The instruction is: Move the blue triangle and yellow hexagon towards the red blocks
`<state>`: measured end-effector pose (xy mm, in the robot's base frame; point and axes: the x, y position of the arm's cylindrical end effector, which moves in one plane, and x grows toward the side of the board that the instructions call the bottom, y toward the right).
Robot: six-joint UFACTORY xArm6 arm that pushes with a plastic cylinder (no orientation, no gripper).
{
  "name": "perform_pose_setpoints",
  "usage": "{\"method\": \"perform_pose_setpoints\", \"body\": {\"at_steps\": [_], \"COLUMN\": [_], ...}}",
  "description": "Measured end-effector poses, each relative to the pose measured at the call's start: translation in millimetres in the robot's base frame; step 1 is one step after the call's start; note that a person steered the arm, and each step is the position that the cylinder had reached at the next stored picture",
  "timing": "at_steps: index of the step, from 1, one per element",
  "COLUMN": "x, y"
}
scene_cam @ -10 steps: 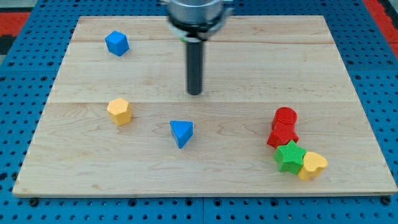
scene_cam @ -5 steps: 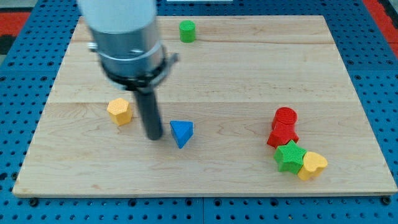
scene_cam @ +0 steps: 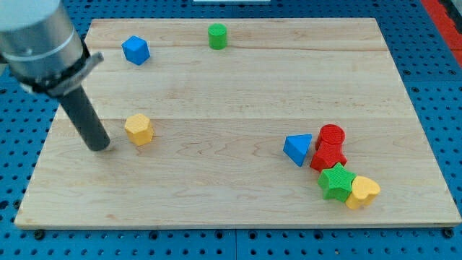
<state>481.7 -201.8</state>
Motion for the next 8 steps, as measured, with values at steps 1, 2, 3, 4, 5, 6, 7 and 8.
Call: {"method": "perform_pose_setpoints", "body": {"at_steps": [1, 2, 3, 4, 5, 6, 7, 8], "x": [-8.4, -20.2, -45.6, -67.0, -65.4, -75.5, -166.2, -234.4], "y": [103.0, 178.2, 125.6, 206.9, 296.2, 300.3, 293.3, 263.3]}}
